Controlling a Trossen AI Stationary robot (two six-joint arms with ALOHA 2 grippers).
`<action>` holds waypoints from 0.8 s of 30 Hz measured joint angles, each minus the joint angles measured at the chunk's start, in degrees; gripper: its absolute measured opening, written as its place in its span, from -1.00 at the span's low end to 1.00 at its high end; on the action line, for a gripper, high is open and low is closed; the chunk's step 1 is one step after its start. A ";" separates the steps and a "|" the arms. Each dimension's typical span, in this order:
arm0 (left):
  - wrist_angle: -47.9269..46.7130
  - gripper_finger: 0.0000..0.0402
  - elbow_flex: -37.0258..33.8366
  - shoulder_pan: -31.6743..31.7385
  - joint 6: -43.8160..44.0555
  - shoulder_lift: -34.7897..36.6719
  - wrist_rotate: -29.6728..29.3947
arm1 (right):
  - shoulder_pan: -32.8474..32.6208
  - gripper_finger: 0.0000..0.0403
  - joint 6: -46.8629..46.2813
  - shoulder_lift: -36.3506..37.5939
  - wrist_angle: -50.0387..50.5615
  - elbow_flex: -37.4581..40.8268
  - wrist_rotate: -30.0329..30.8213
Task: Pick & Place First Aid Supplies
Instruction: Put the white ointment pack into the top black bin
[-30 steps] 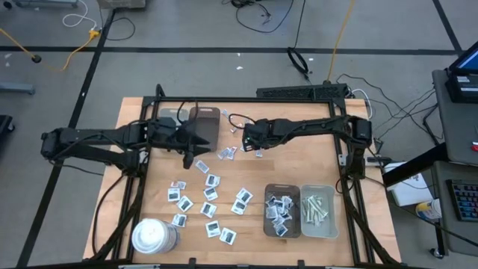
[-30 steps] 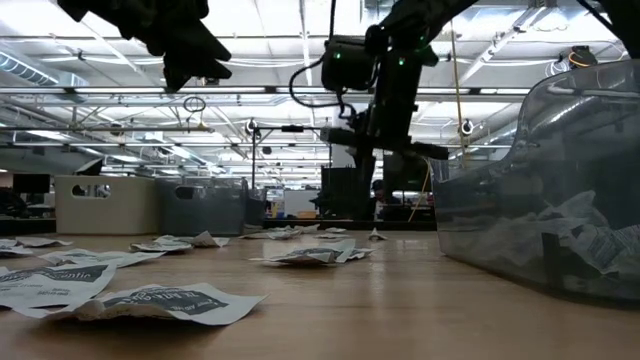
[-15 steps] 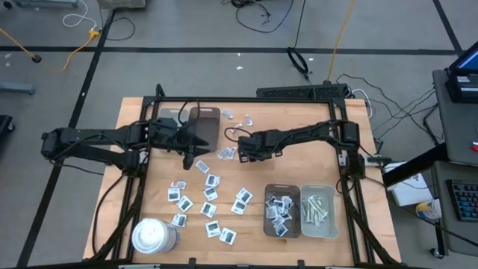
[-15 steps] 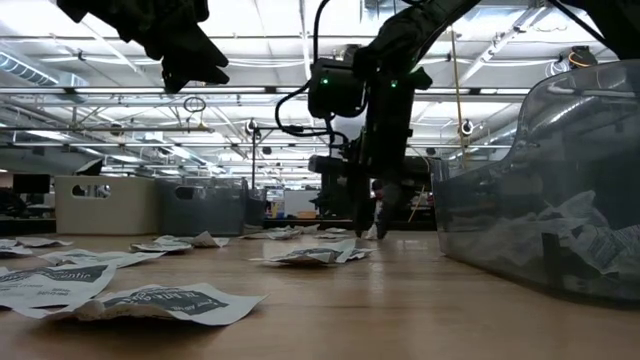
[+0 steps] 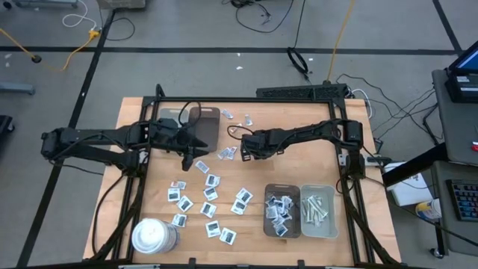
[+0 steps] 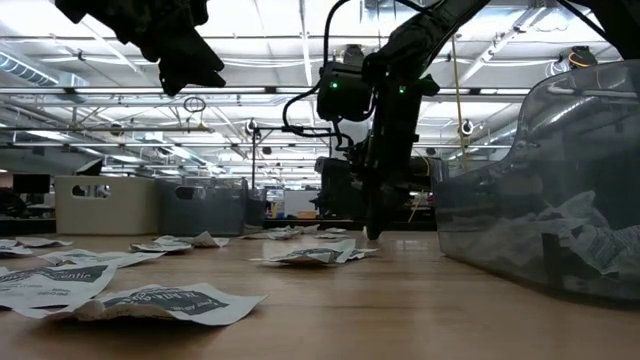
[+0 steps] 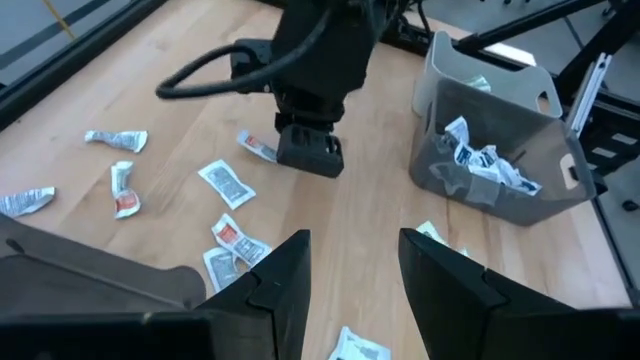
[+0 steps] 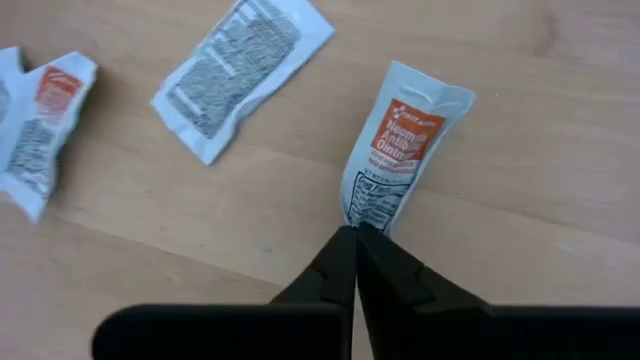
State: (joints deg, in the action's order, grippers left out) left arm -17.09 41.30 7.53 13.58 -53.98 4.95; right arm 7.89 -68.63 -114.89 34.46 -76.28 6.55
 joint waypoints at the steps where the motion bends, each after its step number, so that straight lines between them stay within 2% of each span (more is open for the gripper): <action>1: -0.28 -0.21 0.00 0.00 0.00 0.00 0.00 | -0.17 -0.99 0.42 0.09 -0.24 0.01 -0.02; 7: -1.11 -0.21 0.00 0.00 0.00 0.00 -0.04 | -0.98 -1.00 4.92 4.86 1.83 0.45 1.66; 11: -0.80 -0.21 0.00 0.00 -0.40 -0.02 -0.50 | -0.86 -1.00 11.12 10.07 1.93 0.23 2.42; 17: -0.10 -0.21 0.00 0.00 -1.09 -0.02 -0.46 | -0.90 -1.00 32.06 16.43 -2.09 0.29 1.56; 24: 2.90 -0.21 0.00 0.00 -0.50 -0.02 -0.41 | -0.88 -1.00 52.95 21.85 -8.51 0.21 -8.30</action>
State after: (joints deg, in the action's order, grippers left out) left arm -14.19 41.30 7.53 13.09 -54.00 4.54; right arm 7.01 -15.68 -93.04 25.94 -76.07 -1.74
